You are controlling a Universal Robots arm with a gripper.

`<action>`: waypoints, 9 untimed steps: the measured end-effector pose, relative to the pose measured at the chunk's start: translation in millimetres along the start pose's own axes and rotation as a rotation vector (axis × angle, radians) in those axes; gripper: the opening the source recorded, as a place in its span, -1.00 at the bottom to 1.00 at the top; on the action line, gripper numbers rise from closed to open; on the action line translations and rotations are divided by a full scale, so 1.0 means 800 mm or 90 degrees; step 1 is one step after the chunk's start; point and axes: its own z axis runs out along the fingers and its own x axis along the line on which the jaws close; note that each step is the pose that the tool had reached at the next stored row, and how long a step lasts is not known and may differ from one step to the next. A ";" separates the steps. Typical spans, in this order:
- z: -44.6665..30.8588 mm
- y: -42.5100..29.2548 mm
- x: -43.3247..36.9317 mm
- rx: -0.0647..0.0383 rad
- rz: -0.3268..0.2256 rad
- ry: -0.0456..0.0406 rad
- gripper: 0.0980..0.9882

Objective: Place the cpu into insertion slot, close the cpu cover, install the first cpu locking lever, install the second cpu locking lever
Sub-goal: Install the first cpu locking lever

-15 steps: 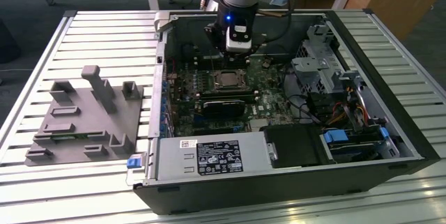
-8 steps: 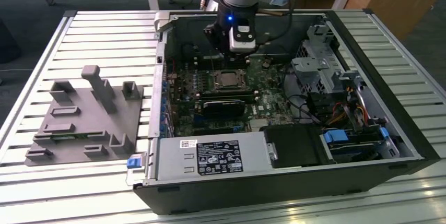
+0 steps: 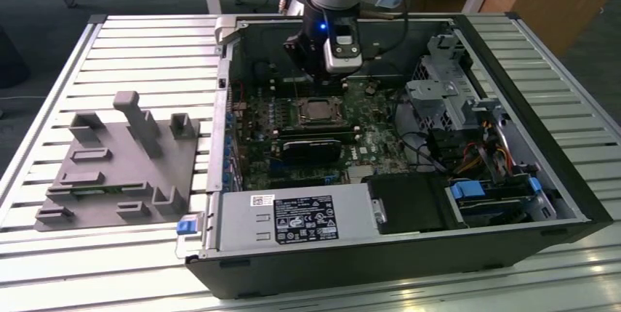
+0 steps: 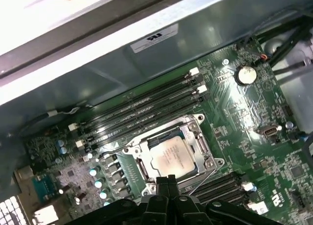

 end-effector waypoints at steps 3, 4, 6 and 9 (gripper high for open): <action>-0.0001 0.0000 0.000 -0.001 -0.020 -0.0039 -0.98; 0.0000 0.0000 0.000 -0.001 -0.027 -0.0053 -0.98; -0.0001 0.0000 0.000 -0.002 -0.037 -0.0090 -0.98; 0.0000 0.0000 0.000 -0.004 -0.052 -0.0152 -0.98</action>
